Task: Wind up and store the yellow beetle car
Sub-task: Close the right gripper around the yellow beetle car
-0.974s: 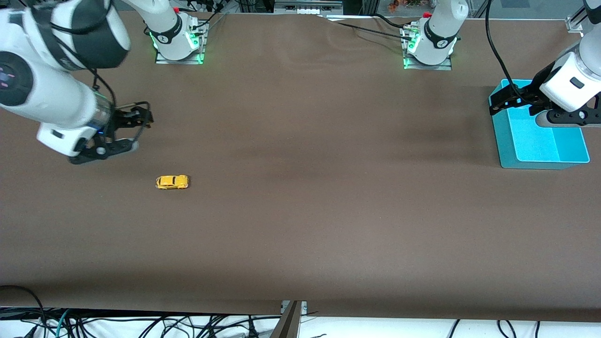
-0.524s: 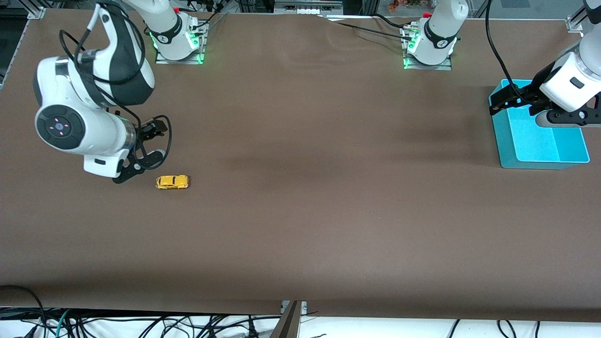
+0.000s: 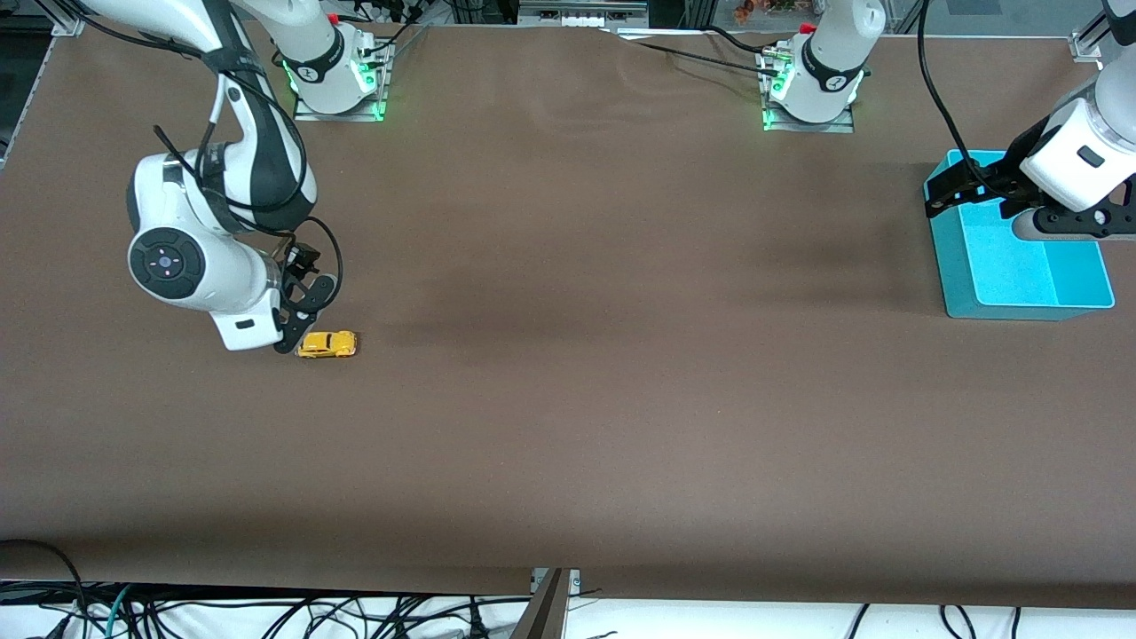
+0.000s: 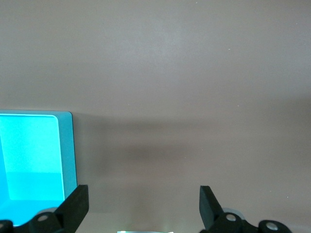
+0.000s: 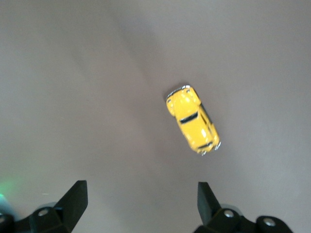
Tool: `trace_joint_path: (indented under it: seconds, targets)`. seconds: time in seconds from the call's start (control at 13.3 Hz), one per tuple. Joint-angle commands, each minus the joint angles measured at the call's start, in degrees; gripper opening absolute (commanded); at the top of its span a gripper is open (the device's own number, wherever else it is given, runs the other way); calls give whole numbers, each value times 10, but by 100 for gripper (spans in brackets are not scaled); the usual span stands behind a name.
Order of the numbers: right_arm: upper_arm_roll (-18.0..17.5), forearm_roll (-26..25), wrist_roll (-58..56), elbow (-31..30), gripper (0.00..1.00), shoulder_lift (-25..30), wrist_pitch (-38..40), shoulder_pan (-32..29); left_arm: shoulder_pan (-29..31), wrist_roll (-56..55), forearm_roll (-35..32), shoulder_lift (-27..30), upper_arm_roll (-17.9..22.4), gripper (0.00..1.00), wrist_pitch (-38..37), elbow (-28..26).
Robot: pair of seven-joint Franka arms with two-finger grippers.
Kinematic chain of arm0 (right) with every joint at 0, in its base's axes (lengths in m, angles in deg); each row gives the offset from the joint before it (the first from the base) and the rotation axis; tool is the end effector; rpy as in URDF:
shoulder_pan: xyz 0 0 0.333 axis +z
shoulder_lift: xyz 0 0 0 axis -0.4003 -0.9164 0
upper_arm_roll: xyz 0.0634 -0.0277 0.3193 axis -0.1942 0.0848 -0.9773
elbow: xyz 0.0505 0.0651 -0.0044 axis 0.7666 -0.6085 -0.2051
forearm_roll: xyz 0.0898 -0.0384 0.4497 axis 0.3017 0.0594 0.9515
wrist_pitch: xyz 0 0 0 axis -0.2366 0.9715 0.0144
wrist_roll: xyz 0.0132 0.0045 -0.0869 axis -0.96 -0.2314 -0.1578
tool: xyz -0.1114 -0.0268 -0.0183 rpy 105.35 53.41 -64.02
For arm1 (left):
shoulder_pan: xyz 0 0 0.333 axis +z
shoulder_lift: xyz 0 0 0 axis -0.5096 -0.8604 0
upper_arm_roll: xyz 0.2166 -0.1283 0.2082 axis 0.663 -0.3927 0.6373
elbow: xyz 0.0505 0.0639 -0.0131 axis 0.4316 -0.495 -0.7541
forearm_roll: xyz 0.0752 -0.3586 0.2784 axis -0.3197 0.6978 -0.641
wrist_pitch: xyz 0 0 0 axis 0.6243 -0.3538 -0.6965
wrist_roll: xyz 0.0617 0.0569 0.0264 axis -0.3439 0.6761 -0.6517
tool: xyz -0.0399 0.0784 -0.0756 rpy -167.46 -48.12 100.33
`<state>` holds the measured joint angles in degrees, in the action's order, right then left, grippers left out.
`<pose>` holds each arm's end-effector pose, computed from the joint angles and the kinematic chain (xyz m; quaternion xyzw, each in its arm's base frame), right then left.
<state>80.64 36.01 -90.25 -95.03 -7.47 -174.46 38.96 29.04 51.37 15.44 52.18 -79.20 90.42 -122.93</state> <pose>0.6534 0.1155 0.2870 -0.8339 -0.5375 0.1251 0.0075 0.6045 -0.0313 0.5832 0.9984 0.0143 -0.0542 0.0079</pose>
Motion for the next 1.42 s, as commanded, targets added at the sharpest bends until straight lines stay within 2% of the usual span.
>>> trace_joint_path:
  seconds: [0.0, 0.22, 0.52, 1.35]
  targets:
    - [3, -6, -98, -72, 100, 13, -98, -11, 5, 12, 3, 2, -2, 100, -11, 8]
    - [3, -6, -145, -117, 100, 12, -181, -13, 5, 15, 3, 2, -2, 100, -11, 8]
    - [3, 0, -247, -121, 100, -34, -265, -31, 5, 21, 3, 2, -1, 100, -11, 8]
    - [2, 2, -308, -128, 99, -74, -343, -31, 5, 21, 3, 2, -2, 100, -11, 8]
